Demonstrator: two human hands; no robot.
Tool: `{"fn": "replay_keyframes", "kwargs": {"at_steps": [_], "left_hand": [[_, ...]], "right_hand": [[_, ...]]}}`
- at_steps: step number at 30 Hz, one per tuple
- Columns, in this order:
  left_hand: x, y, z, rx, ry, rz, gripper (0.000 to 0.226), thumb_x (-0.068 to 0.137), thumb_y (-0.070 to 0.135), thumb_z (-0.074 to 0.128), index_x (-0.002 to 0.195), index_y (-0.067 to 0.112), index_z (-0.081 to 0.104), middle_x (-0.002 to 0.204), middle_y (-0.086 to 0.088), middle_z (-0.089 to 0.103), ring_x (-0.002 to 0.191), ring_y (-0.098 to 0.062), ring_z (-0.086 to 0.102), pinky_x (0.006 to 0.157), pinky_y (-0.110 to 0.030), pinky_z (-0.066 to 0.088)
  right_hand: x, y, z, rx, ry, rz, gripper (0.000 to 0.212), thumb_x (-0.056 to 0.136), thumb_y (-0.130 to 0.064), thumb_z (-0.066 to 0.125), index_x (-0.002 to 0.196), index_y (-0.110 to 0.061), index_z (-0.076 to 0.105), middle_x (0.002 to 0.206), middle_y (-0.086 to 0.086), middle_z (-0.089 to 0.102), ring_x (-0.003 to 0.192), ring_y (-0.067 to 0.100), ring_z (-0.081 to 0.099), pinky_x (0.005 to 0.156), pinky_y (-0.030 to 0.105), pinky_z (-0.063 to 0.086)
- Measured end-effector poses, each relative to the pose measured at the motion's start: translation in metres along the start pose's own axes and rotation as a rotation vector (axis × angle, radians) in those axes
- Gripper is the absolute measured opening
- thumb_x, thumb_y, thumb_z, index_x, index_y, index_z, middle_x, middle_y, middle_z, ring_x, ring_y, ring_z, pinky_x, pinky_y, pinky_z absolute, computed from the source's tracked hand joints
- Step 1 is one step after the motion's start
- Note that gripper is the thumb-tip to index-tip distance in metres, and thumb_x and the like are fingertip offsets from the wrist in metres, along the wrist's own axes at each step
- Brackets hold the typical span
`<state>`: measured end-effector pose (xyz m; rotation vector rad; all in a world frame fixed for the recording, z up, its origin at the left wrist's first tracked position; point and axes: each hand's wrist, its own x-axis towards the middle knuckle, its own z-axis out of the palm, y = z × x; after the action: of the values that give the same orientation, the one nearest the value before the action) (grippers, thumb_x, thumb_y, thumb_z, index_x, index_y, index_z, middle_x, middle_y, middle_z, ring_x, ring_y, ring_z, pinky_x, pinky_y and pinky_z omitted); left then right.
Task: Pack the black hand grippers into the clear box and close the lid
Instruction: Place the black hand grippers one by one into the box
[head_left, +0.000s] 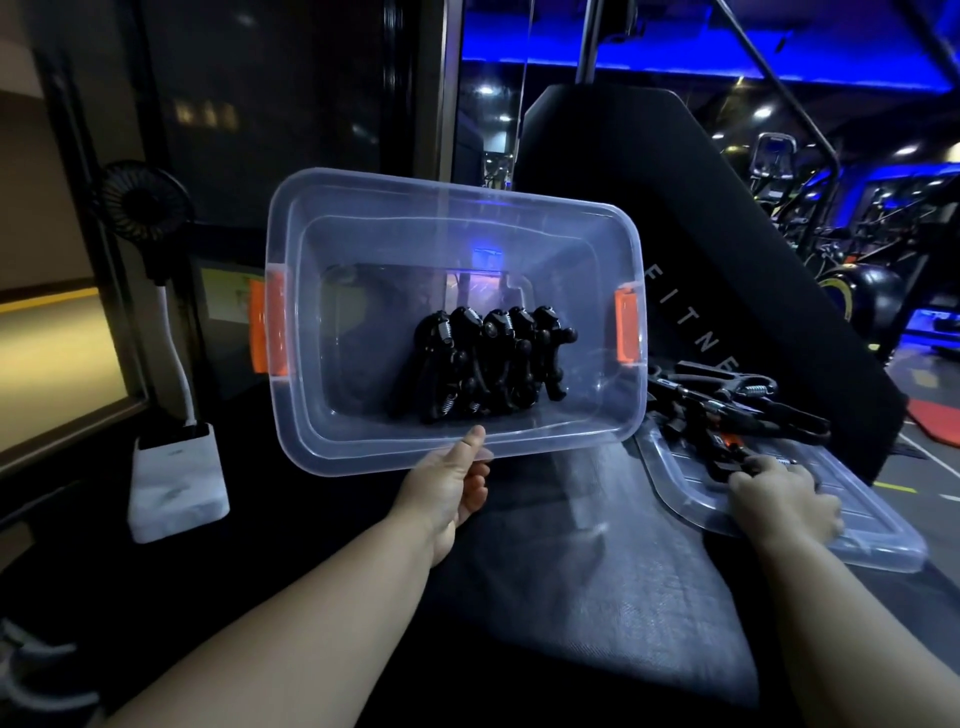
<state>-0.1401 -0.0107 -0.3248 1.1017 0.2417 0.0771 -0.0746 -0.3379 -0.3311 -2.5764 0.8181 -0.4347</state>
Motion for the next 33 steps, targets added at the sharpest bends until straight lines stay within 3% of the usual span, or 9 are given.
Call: {"fn": "replay_keyframes", "kwargs": {"at_steps": [4, 6, 10, 14, 18, 21, 25, 30, 33], "left_hand": [[-0.001, 0.0, 0.0, -0.009, 0.001, 0.002, 0.031, 0.082, 0.041, 0.068, 0.082, 0.01, 0.068, 0.063, 0.004, 0.057, 0.049, -0.002, 0.051, 0.051, -0.015, 0.05], [-0.001, 0.0, 0.0, -0.008, 0.001, 0.004, 0.031, 0.082, 0.041, 0.068, 0.082, 0.01, 0.068, 0.063, 0.005, 0.058, 0.049, -0.002, 0.051, 0.051, -0.015, 0.05], [-0.001, -0.001, 0.0, -0.002, 0.002, 0.009, 0.031, 0.082, 0.042, 0.068, 0.081, 0.011, 0.069, 0.065, 0.004, 0.058, 0.052, -0.003, 0.051, 0.051, -0.016, 0.05], [-0.001, -0.001, -0.001, -0.001, 0.001, 0.009, 0.031, 0.082, 0.042, 0.068, 0.082, 0.011, 0.069, 0.066, 0.004, 0.058, 0.053, -0.003, 0.052, 0.051, -0.016, 0.05], [-0.001, -0.001, -0.001, -0.001, -0.001, 0.011, 0.031, 0.081, 0.042, 0.068, 0.082, 0.011, 0.07, 0.065, 0.004, 0.059, 0.053, -0.003, 0.053, 0.052, -0.016, 0.051], [-0.001, -0.001, -0.002, 0.001, -0.009, 0.016, 0.031, 0.081, 0.042, 0.068, 0.082, 0.011, 0.07, 0.066, 0.004, 0.059, 0.052, -0.002, 0.053, 0.053, -0.016, 0.051], [0.001, -0.002, -0.003, 0.002, -0.008, 0.015, 0.031, 0.081, 0.043, 0.069, 0.081, 0.012, 0.07, 0.065, 0.004, 0.059, 0.052, -0.003, 0.053, 0.053, -0.017, 0.051], [0.001, -0.003, -0.003, 0.0, -0.006, 0.021, 0.031, 0.08, 0.043, 0.069, 0.081, 0.012, 0.07, 0.065, 0.005, 0.059, 0.051, -0.002, 0.053, 0.052, -0.016, 0.051], [0.0, -0.003, -0.003, -0.002, -0.005, 0.02, 0.033, 0.08, 0.043, 0.069, 0.085, 0.011, 0.07, 0.069, 0.004, 0.059, 0.053, -0.002, 0.054, 0.053, -0.016, 0.051]], "right_hand": [[-0.005, -0.001, -0.005, 0.006, -0.009, 0.005, 0.044, 0.085, -0.035, 0.046, 0.128, -0.042, 0.055, 0.143, 0.004, 0.042, 0.121, 0.043, 0.037, 0.102, 0.046, 0.027], [-0.008, -0.002, -0.006, -0.06, -0.025, 0.009, 0.044, 0.085, -0.051, 0.043, 0.127, -0.043, 0.054, 0.141, 0.004, 0.042, 0.12, 0.043, 0.037, 0.101, 0.046, 0.028], [-0.011, -0.006, -0.006, -0.219, -0.046, -0.023, 0.068, 0.07, -0.084, 0.044, 0.125, -0.044, 0.052, 0.136, 0.005, 0.042, 0.118, 0.045, 0.039, 0.099, 0.047, 0.031], [-0.008, -0.009, -0.008, -0.195, -0.07, -0.013, 0.067, 0.066, -0.077, 0.056, 0.123, -0.041, 0.053, 0.132, 0.006, 0.047, 0.117, 0.043, 0.044, 0.097, 0.046, 0.034], [-0.005, -0.01, -0.008, -0.116, -0.053, -0.007, 0.045, 0.065, -0.056, 0.057, 0.107, -0.039, 0.06, 0.113, 0.005, 0.06, 0.109, 0.04, 0.05, 0.089, 0.042, 0.037], [-0.002, -0.006, -0.007, -0.051, 0.019, -0.051, 0.042, 0.074, -0.058, 0.052, 0.11, -0.036, 0.056, 0.114, 0.008, 0.061, 0.106, 0.039, 0.054, 0.084, 0.042, 0.039], [-0.004, -0.001, -0.008, 0.208, 0.164, -0.106, 0.043, 0.089, -0.054, 0.032, 0.119, -0.026, 0.045, 0.108, 0.022, 0.061, 0.098, 0.04, 0.057, 0.073, 0.042, 0.038], [-0.015, -0.001, -0.012, 0.363, 0.214, -0.141, 0.035, 0.093, -0.048, 0.035, 0.114, -0.025, 0.052, 0.096, 0.019, 0.062, 0.092, 0.04, 0.057, 0.071, 0.04, 0.039], [-0.019, -0.001, -0.015, 0.412, 0.272, -0.124, 0.041, 0.089, -0.049, 0.033, 0.11, -0.024, 0.057, 0.094, 0.017, 0.064, 0.09, 0.039, 0.057, 0.069, 0.037, 0.035]]}}
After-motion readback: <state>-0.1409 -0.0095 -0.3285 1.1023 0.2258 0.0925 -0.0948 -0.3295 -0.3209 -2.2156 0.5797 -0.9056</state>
